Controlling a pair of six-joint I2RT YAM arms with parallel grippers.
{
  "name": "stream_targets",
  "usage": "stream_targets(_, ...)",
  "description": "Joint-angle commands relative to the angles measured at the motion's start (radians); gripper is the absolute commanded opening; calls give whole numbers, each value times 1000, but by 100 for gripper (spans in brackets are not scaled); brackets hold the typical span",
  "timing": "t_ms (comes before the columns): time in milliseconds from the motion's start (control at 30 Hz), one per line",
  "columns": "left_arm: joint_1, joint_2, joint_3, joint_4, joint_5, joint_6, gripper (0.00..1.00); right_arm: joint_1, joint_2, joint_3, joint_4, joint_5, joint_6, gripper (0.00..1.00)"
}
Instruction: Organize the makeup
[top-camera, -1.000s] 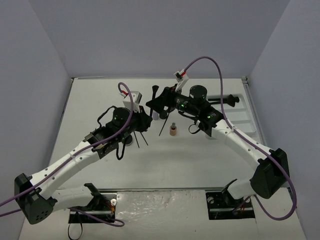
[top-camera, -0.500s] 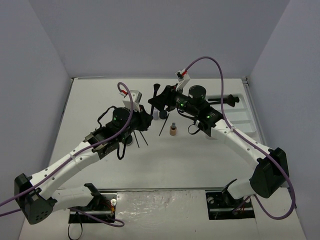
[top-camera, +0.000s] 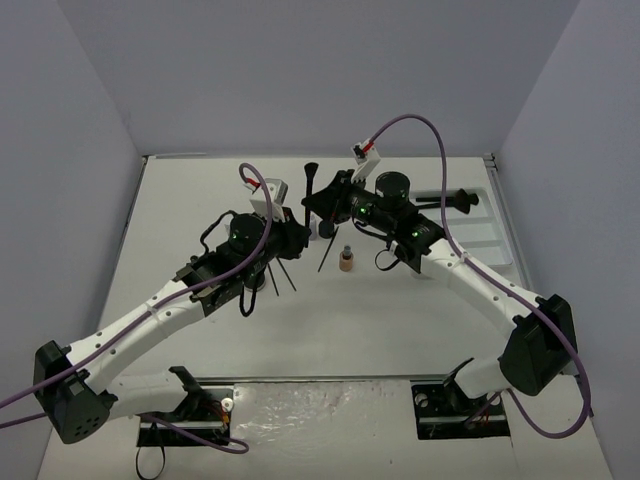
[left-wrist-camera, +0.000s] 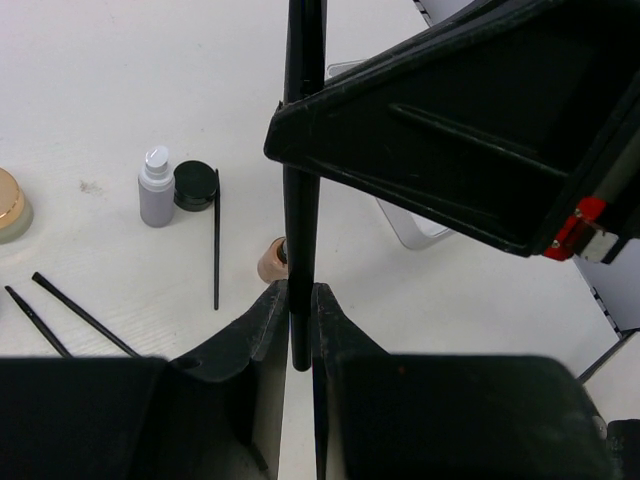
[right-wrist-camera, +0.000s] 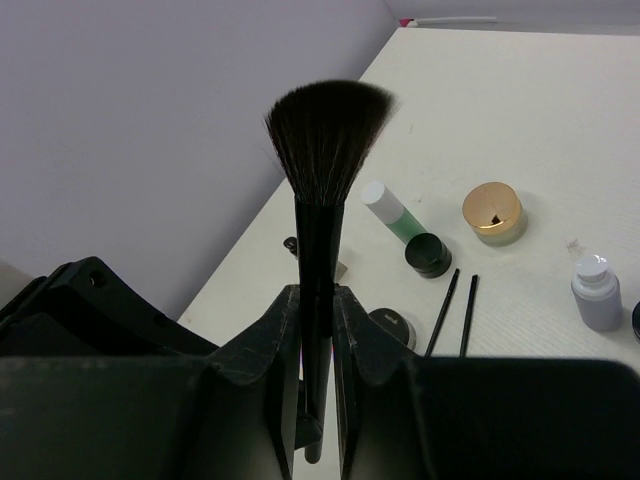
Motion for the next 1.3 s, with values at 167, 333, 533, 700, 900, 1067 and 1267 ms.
stream_targets(167, -7, 34, 58, -26, -50, -10, 53, -38, -30, -3, 35, 113, -22, 0)
stream_targets(333, -5, 34, 39, -118, -170, -56, 87, -178, -74, -26, -42, 265, 37, 0)
stream_targets(533, 4, 40, 8, -263, -283, -148, 95, -459, -56, -39, -170, 441, 168, 0)
stream_targets(700, 6, 36, -46, -323, -296, -236, 96, -639, 42, -53, -166, 481, 282, 0)
stream_targets(900, 6, 59, -74, -381, -287, -310, 96, -762, 227, -13, -131, 448, 412, 0)
stream_targets(1067, 7, 62, -77, -405, -306, -322, 96, -770, 373, 54, -121, 469, 474, 0)
stream_targets(1267, 7, 73, -76, -403, -311, -321, 96, -770, 471, 86, -67, 502, 569, 0)
